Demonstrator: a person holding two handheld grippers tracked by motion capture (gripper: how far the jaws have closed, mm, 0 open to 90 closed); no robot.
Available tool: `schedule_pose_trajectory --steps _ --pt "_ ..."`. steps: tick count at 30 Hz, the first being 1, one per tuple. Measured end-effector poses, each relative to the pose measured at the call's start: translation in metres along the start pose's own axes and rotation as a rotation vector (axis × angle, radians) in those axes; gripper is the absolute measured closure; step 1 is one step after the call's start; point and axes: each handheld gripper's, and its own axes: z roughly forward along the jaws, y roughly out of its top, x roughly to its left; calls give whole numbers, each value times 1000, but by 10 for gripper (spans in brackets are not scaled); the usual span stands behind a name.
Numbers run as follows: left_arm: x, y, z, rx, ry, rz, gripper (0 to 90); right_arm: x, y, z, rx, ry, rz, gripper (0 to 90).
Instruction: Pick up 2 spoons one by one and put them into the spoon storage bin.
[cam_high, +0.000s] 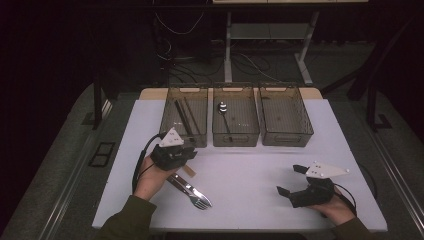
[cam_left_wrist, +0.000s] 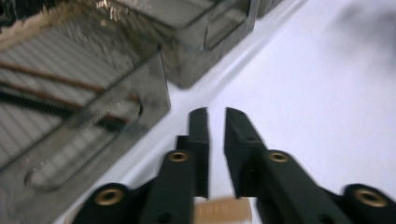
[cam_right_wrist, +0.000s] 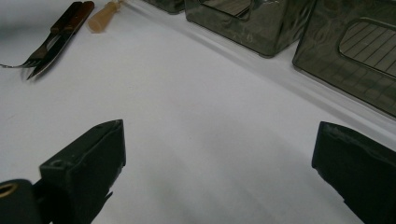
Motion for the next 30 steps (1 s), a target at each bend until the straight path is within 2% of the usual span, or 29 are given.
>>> schedule_pose_trajectory --steps 3,8,13,17,21,23,26,30 --pt "-3 -12 0 45 4 3 893 0 0 0 1 -4 0 31" --pt "-6 -30 -2 104 -1 -3 894 0 0 0 2 -5 0 31" --pt "-3 -38 -7 135 36 4 894 0 0 0 1 -7 1 31" --pt "10 -40 -7 130 78 -21 895 1 0 1 7 -6 -5 31" --pt "28 -40 -7 141 154 -44 894 2 0 2 9 -1 -14 31" --pt "36 -40 -8 134 191 -71 894 2 0 2 13 -2 -14 31" --pt "48 -42 -9 113 216 -106 887 1 0 1 8 -5 -9 31" --pt "58 -46 -6 87 222 -162 792 1 0 2 12 -6 -9 31"
